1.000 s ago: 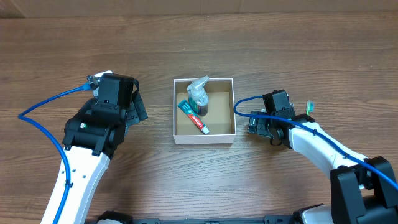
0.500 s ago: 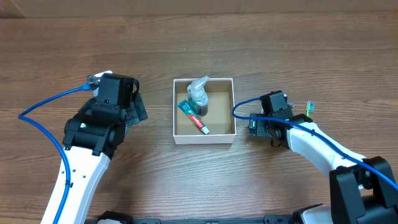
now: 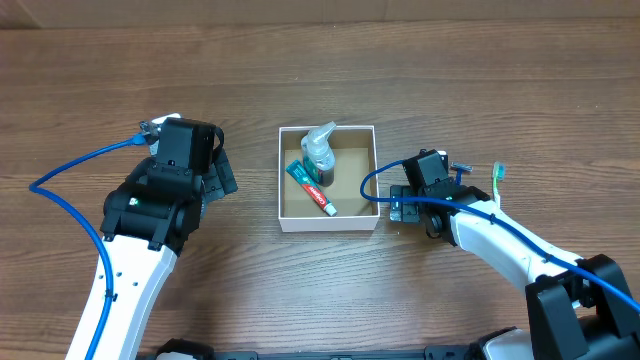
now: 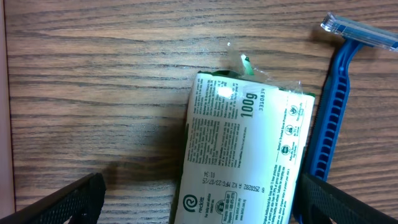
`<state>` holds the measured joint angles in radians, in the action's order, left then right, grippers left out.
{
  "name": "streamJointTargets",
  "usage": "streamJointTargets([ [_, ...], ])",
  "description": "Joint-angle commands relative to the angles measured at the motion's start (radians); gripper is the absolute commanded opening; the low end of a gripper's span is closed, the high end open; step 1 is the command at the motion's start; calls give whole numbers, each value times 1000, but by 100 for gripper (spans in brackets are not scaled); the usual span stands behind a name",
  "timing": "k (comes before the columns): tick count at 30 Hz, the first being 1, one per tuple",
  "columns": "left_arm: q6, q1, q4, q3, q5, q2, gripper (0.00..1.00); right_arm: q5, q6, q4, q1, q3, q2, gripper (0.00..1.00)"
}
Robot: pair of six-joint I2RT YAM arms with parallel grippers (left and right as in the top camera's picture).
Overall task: Pack container
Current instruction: 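Lower the right gripper and grasp the soap bar pack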
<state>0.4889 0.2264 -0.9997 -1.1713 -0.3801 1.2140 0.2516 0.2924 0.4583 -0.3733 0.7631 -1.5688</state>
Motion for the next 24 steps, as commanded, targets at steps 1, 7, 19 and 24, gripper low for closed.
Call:
streamJointTargets([
  [1, -21, -4, 2, -15, -19, 3, 100, 4, -4, -11, -2, 16, 20, 100],
  [7, -21, -4, 2, -15, -19, 3, 100, -35, -4, -36, 0, 14, 15, 100],
  [19, -21, -4, 2, -15, -19, 3, 100, -36, 118, -42, 42, -6, 1, 100],
  [24, -21, -4, 2, -15, -19, 3, 100, -36, 158, -38, 42, -18, 1, 100],
])
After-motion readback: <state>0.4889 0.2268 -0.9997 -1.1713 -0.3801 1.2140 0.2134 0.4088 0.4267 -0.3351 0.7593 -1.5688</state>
